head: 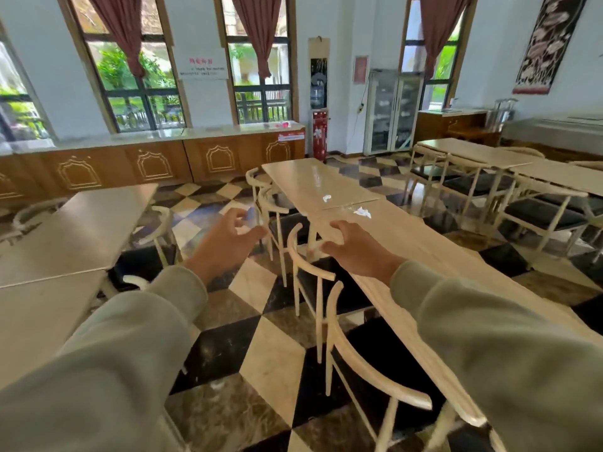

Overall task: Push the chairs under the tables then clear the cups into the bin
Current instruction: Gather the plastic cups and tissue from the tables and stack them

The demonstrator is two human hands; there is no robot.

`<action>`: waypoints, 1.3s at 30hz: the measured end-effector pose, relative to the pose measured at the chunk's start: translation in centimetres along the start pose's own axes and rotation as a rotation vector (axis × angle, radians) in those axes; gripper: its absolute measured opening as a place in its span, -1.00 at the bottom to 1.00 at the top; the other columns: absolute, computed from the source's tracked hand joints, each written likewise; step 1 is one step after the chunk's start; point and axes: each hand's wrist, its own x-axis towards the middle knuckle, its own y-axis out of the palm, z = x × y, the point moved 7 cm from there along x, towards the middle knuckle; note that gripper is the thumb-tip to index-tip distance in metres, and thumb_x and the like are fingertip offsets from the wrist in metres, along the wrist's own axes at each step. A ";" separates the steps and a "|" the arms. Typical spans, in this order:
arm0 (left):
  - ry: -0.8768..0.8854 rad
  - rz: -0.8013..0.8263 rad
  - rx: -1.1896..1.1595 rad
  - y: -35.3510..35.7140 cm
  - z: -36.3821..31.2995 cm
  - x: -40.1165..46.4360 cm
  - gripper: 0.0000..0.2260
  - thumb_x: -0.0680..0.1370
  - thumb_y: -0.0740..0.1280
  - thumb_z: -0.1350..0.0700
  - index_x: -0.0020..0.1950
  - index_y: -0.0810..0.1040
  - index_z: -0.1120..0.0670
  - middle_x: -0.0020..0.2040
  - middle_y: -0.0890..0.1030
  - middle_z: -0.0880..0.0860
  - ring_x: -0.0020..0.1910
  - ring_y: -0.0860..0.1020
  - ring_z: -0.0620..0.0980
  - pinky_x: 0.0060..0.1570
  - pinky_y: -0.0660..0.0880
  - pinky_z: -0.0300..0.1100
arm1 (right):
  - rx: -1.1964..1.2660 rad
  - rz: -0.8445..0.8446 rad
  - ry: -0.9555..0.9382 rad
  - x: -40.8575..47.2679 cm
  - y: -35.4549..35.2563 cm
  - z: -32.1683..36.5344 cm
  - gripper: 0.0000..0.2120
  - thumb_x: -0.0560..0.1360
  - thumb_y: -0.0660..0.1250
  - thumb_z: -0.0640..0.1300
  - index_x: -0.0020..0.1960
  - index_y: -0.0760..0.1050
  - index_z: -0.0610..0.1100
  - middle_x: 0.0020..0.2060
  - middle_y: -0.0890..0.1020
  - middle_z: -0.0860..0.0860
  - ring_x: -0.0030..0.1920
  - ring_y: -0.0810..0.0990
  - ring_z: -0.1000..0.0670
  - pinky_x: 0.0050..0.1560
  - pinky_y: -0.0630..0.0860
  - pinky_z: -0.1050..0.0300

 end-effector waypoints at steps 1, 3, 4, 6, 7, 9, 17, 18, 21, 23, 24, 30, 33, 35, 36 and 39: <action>0.000 -0.005 -0.020 -1.5 0.6 2.2 -0.36 0.55 0.42 -0.24 0.55 0.35 -0.02 0.48 0.47 0.06 0.31 0.51 0.08 0.18 0.58 0.03 | 0.016 -0.005 -0.006 2.2 0.8 1.2 -0.34 0.61 0.36 0.09 0.61 0.26 -0.12 0.52 0.42 -0.11 0.34 0.49 -0.06 0.21 0.29 0.18; 0.002 -0.015 -0.034 -5.2 1.9 6.6 -0.36 0.55 0.41 -0.26 0.55 0.36 -0.04 0.48 0.46 0.05 0.28 0.50 0.05 0.04 0.51 -0.11 | 0.034 0.003 -0.015 7.3 2.8 4.5 -0.39 0.62 0.37 0.06 0.58 0.31 -0.12 0.32 0.51 -0.02 -0.01 0.52 0.15 -0.05 0.36 0.34; 0.011 -0.024 -0.023 -6.8 2.4 8.4 -0.38 0.56 0.41 -0.26 0.54 0.37 -0.05 0.48 0.46 0.04 0.30 0.49 0.05 0.08 0.47 -0.11 | 0.036 0.000 -0.024 9.3 3.4 6.1 -0.41 0.61 0.37 0.06 0.56 0.33 -0.11 0.21 0.50 0.04 -0.09 0.49 0.16 -0.16 0.31 0.38; 0.040 -0.042 -0.016 -9.7 3.1 12.1 -0.42 0.57 0.39 -0.23 0.52 0.39 -0.03 0.47 0.48 0.04 0.36 0.49 0.08 0.17 0.46 -0.04 | 0.047 -0.013 -0.061 13.6 4.3 9.0 -0.46 0.61 0.39 0.05 0.51 0.39 -0.12 0.07 0.46 0.12 -0.14 0.48 0.18 -0.21 0.29 0.38; 0.054 -0.056 -0.019 -11.0 3.3 13.8 -0.43 0.59 0.39 -0.21 0.52 0.39 -0.01 0.45 0.50 0.05 0.37 0.49 0.10 0.16 0.48 -0.03 | 0.050 -0.019 -0.074 15.6 4.6 10.0 -0.49 0.61 0.39 0.04 0.48 0.41 -0.12 0.01 0.45 0.15 -0.16 0.46 0.21 -0.22 0.29 0.38; 0.059 -0.071 -0.022 -13.2 4.2 17.5 -0.45 0.60 0.40 -0.17 0.52 0.40 0.02 0.42 0.53 0.06 0.35 0.52 0.11 0.10 0.50 -0.07 | 0.037 -0.019 -0.071 20.1 5.7 11.7 -0.53 0.60 0.40 0.03 0.45 0.43 -0.10 -0.08 0.41 0.20 -0.19 0.43 0.24 -0.24 0.29 0.37; 0.009 -0.068 -0.038 -14.5 9.5 33.3 -0.54 0.61 0.39 -0.13 0.46 0.46 0.01 0.31 0.54 0.00 0.23 0.52 0.03 0.01 0.43 -0.14 | 0.052 0.005 -0.056 36.6 10.7 11.2 -0.36 0.58 0.42 0.05 0.57 0.32 -0.13 0.41 0.50 -0.07 0.40 0.48 -0.11 0.21 0.34 0.20; 0.013 -0.058 -0.043 -14.0 9.6 34.8 -0.54 0.62 0.39 -0.13 0.46 0.45 0.01 0.33 0.55 0.01 0.24 0.51 0.03 0.02 0.43 -0.13 | 0.064 -0.015 -0.074 38.0 10.9 11.0 -0.40 0.57 0.43 0.03 0.53 0.37 -0.15 0.30 0.56 -0.05 0.35 0.51 -0.10 0.15 0.35 0.31; 0.028 -0.055 -0.041 -11.9 9.7 42.8 -0.54 0.62 0.39 -0.13 0.46 0.46 0.01 0.34 0.56 0.03 0.24 0.51 0.03 0.11 0.41 -0.06 | 0.077 -0.081 -0.097 45.6 11.4 9.8 -0.60 0.55 0.45 -0.02 0.32 0.54 -0.18 0.01 0.61 0.01 0.03 0.55 0.02 -0.18 0.39 0.43; 0.035 -0.031 -0.037 -10.2 9.6 48.7 -0.55 0.62 0.39 -0.13 0.46 0.47 0.00 0.31 0.57 0.01 0.22 0.52 0.02 0.09 0.43 -0.08 | 0.089 -0.086 -0.105 51.2 11.4 8.6 -0.62 0.55 0.44 -0.01 0.30 0.55 -0.16 0.09 0.63 -0.09 -0.08 0.56 0.09 -0.19 0.32 0.41; 0.037 -0.008 -0.040 -9.4 9.4 51.7 -0.56 0.62 0.39 -0.12 0.45 0.47 0.00 0.30 0.57 0.01 0.21 0.53 0.01 0.03 0.45 -0.12 | 0.102 -0.088 -0.102 53.8 11.2 8.1 -0.61 0.55 0.44 -0.01 0.30 0.54 -0.17 0.13 0.63 -0.13 -0.14 0.54 0.16 -0.22 0.33 0.43; 0.048 0.025 -0.023 -7.7 9.1 67.6 -0.69 0.60 0.40 -0.13 0.28 0.45 -0.09 0.04 0.52 -0.15 -0.06 0.50 -0.15 -0.21 0.33 -0.28 | 0.178 -0.141 -0.027 68.4 8.8 5.5 -0.85 0.56 0.43 0.05 0.05 0.48 0.20 -0.08 0.51 0.30 -0.15 0.49 0.54 -0.21 0.37 0.53; 0.061 0.018 -0.024 -7.5 9.9 75.7 -0.66 0.61 0.40 -0.09 0.33 0.46 -0.06 0.13 0.50 -0.09 0.05 0.51 -0.08 -0.10 0.41 -0.21 | 0.150 -0.130 0.012 75.3 8.8 5.2 -0.45 0.57 0.40 0.11 0.50 0.39 0.00 0.41 0.50 0.03 0.33 0.48 0.10 0.24 0.27 0.18; 0.059 0.020 -0.039 -6.9 11.0 80.9 -0.59 0.60 0.40 -0.09 0.41 0.46 -0.02 0.19 0.49 -0.06 0.14 0.48 -0.02 -0.06 0.41 -0.18 | 0.132 -0.131 0.037 79.6 9.3 4.7 -0.36 0.58 0.40 0.10 0.57 0.32 -0.07 0.52 0.41 -0.05 0.47 0.40 -0.11 0.25 0.24 0.12; 0.058 0.033 -0.042 -6.3 11.8 83.9 -0.57 0.59 0.41 -0.09 0.42 0.46 -0.02 0.19 0.49 -0.07 0.14 0.46 -0.02 -0.11 0.39 -0.21 | 0.126 -0.130 0.054 82.0 9.8 4.3 -0.37 0.58 0.41 0.09 0.56 0.33 -0.07 0.51 0.41 -0.06 0.47 0.40 -0.13 0.23 0.25 0.15; 0.056 0.107 -0.031 -5.1 13.9 91.5 -0.56 0.59 0.40 -0.10 0.43 0.44 -0.02 0.25 0.50 -0.05 0.16 0.47 -0.01 -0.05 0.39 -0.19 | 0.102 -0.138 0.106 88.1 11.1 2.9 -0.37 0.59 0.43 0.05 0.57 0.31 -0.07 0.53 0.39 -0.07 0.49 0.38 -0.13 0.27 0.32 0.18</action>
